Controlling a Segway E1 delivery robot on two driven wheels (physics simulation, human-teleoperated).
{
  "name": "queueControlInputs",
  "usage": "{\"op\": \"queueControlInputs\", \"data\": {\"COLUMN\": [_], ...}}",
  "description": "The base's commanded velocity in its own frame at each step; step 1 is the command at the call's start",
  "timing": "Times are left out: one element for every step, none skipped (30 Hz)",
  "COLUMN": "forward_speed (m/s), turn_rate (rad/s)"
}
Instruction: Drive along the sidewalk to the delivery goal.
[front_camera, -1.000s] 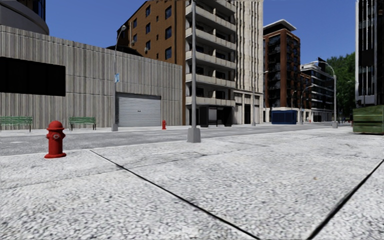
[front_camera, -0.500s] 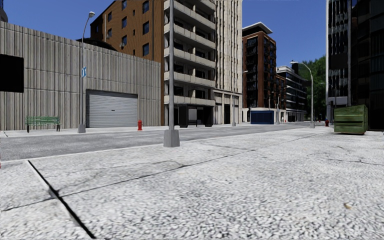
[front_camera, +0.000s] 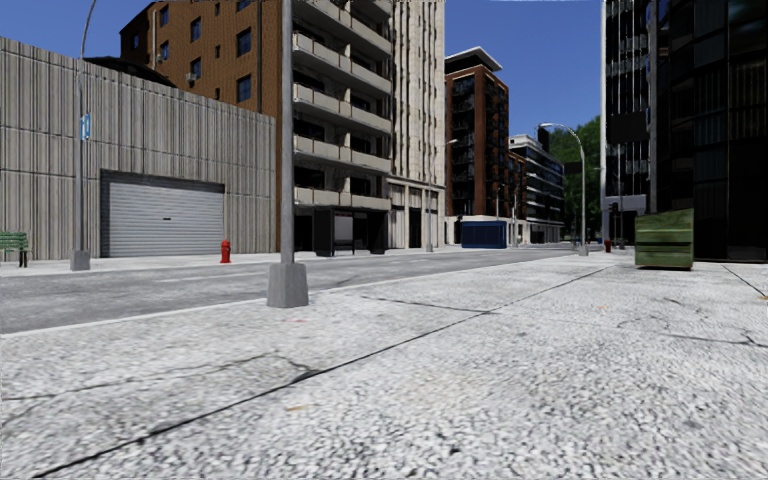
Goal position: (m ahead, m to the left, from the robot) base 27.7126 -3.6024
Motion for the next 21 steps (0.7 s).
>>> {"op": "queueControlInputs", "data": {"forward_speed": [2.00,2.00,2.00,2.00,2.00,2.00,2.00,2.00,2.00,2.00,2.00,2.00,2.00,2.00,2.00,2.00,2.00,2.00,2.00,2.00,2.00], "turn_rate": [-0.34,-0.34,-0.34,-0.34,-0.34,-0.34,-0.34,-0.34,-0.34,-0.34,-0.34,-0.34,-0.34,-0.34,-0.34,-0.34,-0.34,-0.34,-0.34,-0.34,-0.34]}}
